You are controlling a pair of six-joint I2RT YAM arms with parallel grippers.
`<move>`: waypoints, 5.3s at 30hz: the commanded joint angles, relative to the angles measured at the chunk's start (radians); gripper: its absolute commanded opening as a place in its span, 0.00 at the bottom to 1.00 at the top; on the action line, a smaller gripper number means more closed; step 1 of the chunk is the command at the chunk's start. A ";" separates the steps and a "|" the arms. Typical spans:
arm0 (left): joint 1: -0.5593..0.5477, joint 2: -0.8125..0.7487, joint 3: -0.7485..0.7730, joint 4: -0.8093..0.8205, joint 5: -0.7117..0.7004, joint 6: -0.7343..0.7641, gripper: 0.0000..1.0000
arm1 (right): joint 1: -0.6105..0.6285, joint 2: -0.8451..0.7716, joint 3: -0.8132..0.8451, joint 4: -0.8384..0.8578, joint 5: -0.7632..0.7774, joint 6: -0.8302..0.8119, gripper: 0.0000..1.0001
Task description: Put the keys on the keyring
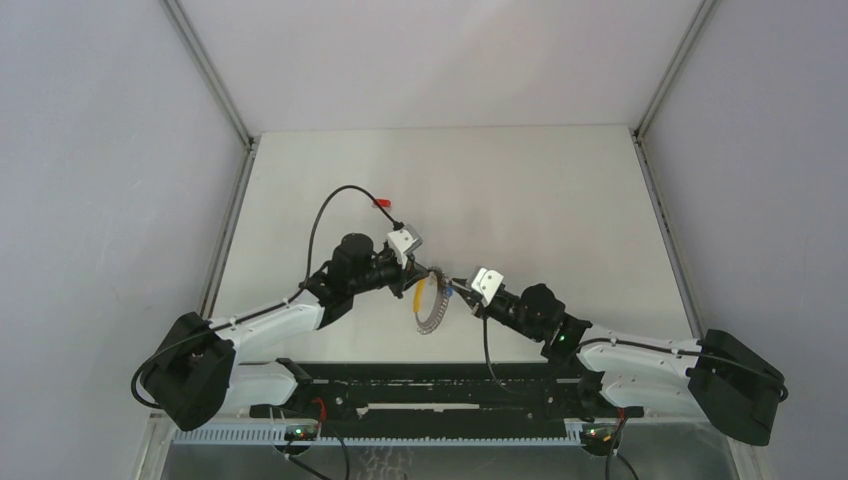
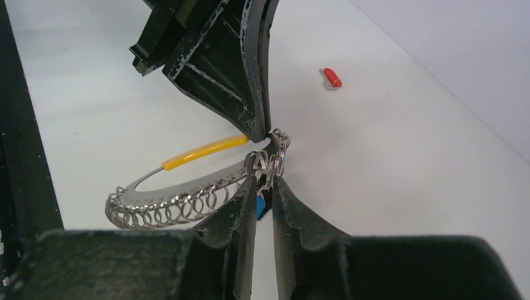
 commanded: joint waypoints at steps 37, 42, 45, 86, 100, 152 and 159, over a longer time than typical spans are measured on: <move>-0.004 -0.008 0.042 -0.046 -0.022 -0.066 0.14 | -0.124 -0.064 0.119 -0.352 -0.197 0.120 0.12; -0.040 -0.018 0.031 -0.136 -0.111 -0.160 0.38 | -0.178 -0.051 0.176 -0.564 -0.233 0.218 0.25; -0.049 -0.013 0.020 -0.180 -0.152 -0.241 0.47 | -0.173 -0.007 0.208 -0.635 -0.220 0.261 0.28; -0.049 0.175 0.091 -0.273 -0.205 -0.330 0.55 | -0.081 0.407 0.457 -0.792 -0.059 0.173 0.18; -0.050 0.163 0.083 -0.264 -0.199 -0.323 0.54 | -0.085 0.453 0.456 -0.724 -0.036 0.159 0.16; 0.050 0.158 -0.267 0.774 0.230 -0.437 0.47 | -0.179 0.167 0.504 -0.820 -0.343 0.005 0.00; 0.041 0.255 -0.242 1.016 0.325 -0.331 0.39 | -0.194 0.154 0.525 -0.856 -0.391 -0.047 0.00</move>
